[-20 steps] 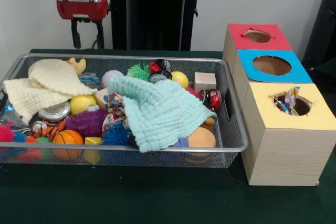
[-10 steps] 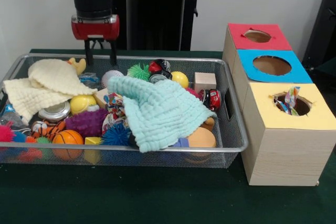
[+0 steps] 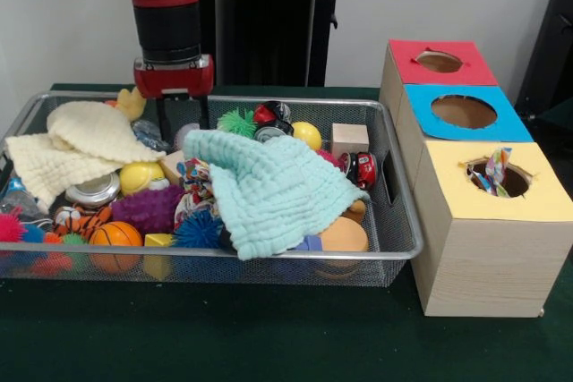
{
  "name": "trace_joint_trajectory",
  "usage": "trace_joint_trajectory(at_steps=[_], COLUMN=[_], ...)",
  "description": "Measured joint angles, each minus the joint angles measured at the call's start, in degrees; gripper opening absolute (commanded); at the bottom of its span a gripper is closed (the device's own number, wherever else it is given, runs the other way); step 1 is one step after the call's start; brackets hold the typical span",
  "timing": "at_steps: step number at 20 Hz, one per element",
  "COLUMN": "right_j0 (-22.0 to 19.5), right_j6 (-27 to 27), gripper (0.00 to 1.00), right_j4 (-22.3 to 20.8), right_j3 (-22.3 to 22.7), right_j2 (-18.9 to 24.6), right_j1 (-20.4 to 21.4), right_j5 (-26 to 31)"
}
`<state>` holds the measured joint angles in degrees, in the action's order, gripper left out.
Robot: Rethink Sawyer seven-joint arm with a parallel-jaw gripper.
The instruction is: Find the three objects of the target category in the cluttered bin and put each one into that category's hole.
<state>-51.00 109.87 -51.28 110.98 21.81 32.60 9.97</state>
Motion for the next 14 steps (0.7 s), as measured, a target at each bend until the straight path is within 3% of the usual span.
trace_joint_trajectory(at_steps=[14], right_j0=[-2.7], right_j6=[0.0], gripper=[1.00], right_j4=[0.1], right_j3=[-0.7], right_j2=[0.8], right_j1=[0.6], right_j5=[-0.4])
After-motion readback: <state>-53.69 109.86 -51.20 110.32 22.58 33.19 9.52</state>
